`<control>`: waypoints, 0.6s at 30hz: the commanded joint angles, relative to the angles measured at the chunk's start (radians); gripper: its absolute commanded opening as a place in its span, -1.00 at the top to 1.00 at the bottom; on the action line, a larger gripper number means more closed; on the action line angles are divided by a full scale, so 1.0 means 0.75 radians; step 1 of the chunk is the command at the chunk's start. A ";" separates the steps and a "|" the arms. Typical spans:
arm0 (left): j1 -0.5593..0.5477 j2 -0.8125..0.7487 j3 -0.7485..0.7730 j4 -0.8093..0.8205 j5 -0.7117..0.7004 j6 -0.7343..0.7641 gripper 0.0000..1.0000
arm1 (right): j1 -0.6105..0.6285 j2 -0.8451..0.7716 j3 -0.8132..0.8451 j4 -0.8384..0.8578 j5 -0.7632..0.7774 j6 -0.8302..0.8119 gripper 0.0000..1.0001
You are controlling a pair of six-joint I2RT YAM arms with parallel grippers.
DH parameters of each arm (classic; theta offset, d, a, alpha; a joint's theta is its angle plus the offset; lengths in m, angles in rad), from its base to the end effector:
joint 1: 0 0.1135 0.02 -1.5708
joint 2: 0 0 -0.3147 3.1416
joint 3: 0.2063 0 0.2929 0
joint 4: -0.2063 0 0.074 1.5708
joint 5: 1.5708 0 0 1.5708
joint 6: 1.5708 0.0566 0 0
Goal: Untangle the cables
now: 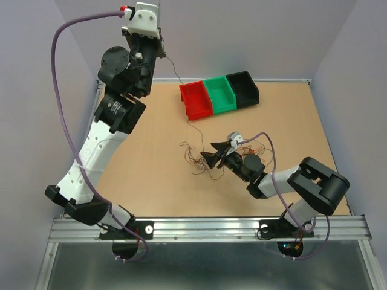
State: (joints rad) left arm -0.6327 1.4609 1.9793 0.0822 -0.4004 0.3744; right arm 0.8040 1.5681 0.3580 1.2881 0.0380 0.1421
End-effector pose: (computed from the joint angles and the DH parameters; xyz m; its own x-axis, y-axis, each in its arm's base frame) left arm 0.2621 -0.1648 0.6917 0.5285 0.0301 -0.8484 0.0988 0.9904 0.0967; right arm 0.2143 0.2193 0.1913 -0.0447 0.1576 -0.9865 -0.6940 0.7054 0.1441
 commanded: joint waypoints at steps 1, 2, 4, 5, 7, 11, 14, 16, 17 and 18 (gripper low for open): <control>0.005 -0.154 -0.109 0.118 0.170 -0.102 1.00 | -0.002 -0.096 0.032 0.157 -0.157 -0.032 -0.33; 0.005 -0.160 -0.117 0.093 0.188 -0.119 1.00 | 0.000 -0.119 0.054 0.120 -0.183 -0.034 -0.30; 0.005 -0.179 -0.140 0.085 0.213 -0.135 1.00 | 0.000 -0.125 0.134 0.006 -0.206 -0.046 -0.29; 0.005 -0.183 -0.146 0.085 0.215 -0.135 1.00 | -0.002 -0.121 0.165 -0.026 -0.222 -0.052 -0.31; 0.007 -0.185 -0.152 0.081 0.209 -0.133 1.00 | 0.000 -0.097 0.234 -0.083 -0.267 -0.044 -0.38; 0.005 -0.173 -0.119 0.052 0.198 -0.119 1.00 | -0.002 -0.033 0.318 -0.134 -0.325 -0.014 -0.43; 0.005 -0.160 -0.091 0.042 0.188 -0.107 1.00 | -0.002 0.014 0.355 -0.149 -0.382 0.029 -0.47; 0.005 -0.154 -0.072 0.038 0.178 -0.104 1.00 | -0.002 0.032 0.365 -0.149 -0.413 0.064 -0.47; 0.005 -0.154 -0.066 0.034 0.176 -0.098 1.00 | 0.000 0.036 0.367 -0.147 -0.419 0.072 -0.47; 0.005 -0.148 -0.058 0.032 0.176 -0.096 1.00 | -0.002 0.038 0.369 -0.147 -0.417 0.091 -0.48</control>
State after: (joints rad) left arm -0.6327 1.3548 1.8812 0.0708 -0.2642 0.2943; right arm 0.8040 1.5841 0.5827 1.1790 -0.2195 0.1619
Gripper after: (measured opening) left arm 0.018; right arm 0.736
